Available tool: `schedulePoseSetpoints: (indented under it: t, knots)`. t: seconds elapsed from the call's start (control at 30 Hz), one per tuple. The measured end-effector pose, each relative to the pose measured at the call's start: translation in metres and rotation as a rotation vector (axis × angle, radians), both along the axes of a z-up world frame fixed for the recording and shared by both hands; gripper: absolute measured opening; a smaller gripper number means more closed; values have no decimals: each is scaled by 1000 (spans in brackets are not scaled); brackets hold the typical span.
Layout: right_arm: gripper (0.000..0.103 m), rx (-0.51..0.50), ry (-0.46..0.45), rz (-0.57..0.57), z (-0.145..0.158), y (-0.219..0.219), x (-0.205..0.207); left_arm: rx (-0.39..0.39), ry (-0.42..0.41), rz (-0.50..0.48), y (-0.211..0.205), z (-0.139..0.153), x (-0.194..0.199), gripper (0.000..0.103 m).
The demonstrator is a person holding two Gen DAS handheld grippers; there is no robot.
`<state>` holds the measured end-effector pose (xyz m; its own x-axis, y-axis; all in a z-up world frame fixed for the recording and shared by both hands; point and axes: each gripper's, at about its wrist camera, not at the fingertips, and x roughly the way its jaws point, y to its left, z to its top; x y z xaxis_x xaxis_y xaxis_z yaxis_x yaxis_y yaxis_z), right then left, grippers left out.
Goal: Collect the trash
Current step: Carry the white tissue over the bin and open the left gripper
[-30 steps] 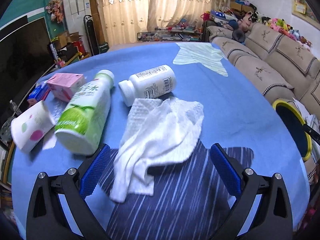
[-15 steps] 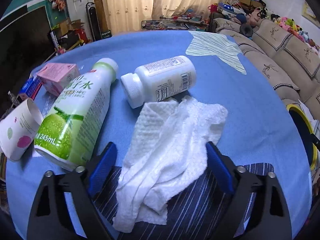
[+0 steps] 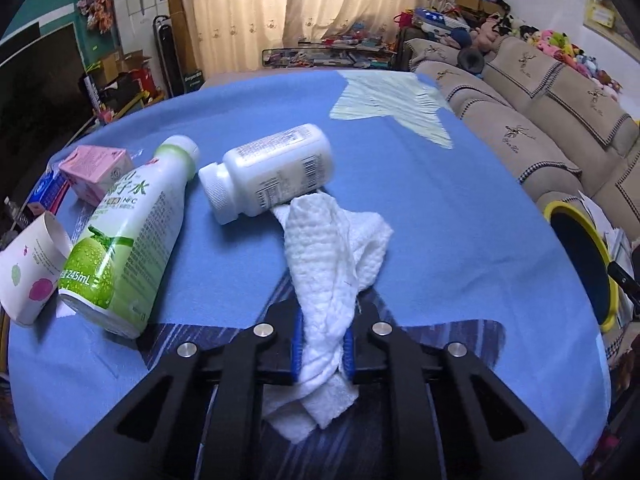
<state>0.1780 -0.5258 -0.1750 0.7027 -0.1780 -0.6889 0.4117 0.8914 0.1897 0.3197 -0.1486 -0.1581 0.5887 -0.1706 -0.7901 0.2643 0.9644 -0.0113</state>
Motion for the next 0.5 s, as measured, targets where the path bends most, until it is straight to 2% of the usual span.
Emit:
schedulePoseSetpoints:
  t: [0.27,0.5]
  knots:
    - [58,3,-28,1,9,-1,-15,-7,-63,-59,-21,28,-29,14]
    - [58,7,-47,-3,13,-8,-33,-44,-105,-147,-60,60,-49,14]
